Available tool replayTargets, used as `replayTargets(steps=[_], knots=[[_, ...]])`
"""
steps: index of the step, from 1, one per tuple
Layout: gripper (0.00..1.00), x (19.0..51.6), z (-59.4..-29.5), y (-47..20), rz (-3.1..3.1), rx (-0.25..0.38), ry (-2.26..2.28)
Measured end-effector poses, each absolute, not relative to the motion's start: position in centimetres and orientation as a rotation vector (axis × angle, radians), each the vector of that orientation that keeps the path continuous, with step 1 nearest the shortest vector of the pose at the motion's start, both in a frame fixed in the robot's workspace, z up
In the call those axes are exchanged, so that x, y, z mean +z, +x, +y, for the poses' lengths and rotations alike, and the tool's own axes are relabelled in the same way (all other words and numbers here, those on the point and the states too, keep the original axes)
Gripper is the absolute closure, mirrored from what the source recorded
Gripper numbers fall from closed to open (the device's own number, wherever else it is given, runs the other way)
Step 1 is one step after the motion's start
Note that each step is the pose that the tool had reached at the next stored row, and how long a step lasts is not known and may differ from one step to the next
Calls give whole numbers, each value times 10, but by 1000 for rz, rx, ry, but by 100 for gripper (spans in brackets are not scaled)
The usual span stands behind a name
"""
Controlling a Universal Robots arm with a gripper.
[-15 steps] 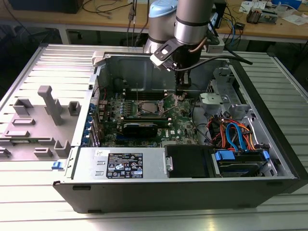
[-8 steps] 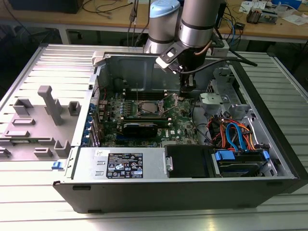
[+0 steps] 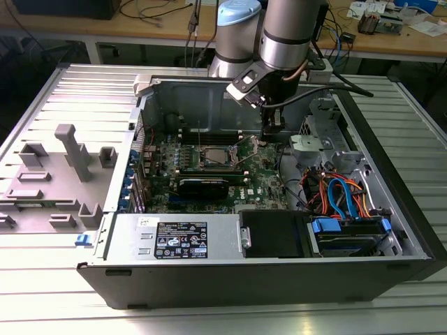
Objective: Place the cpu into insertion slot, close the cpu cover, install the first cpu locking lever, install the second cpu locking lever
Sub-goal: 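Close the cpu cover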
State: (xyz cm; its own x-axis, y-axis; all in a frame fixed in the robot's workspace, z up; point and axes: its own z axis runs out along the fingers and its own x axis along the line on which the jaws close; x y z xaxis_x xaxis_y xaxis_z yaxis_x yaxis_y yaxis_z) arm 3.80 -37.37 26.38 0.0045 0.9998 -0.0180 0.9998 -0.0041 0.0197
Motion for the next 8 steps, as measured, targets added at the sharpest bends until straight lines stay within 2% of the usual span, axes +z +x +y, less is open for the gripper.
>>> replayTargets(steps=[8], knots=[[89,262,-374,39,2198,2,2207]])
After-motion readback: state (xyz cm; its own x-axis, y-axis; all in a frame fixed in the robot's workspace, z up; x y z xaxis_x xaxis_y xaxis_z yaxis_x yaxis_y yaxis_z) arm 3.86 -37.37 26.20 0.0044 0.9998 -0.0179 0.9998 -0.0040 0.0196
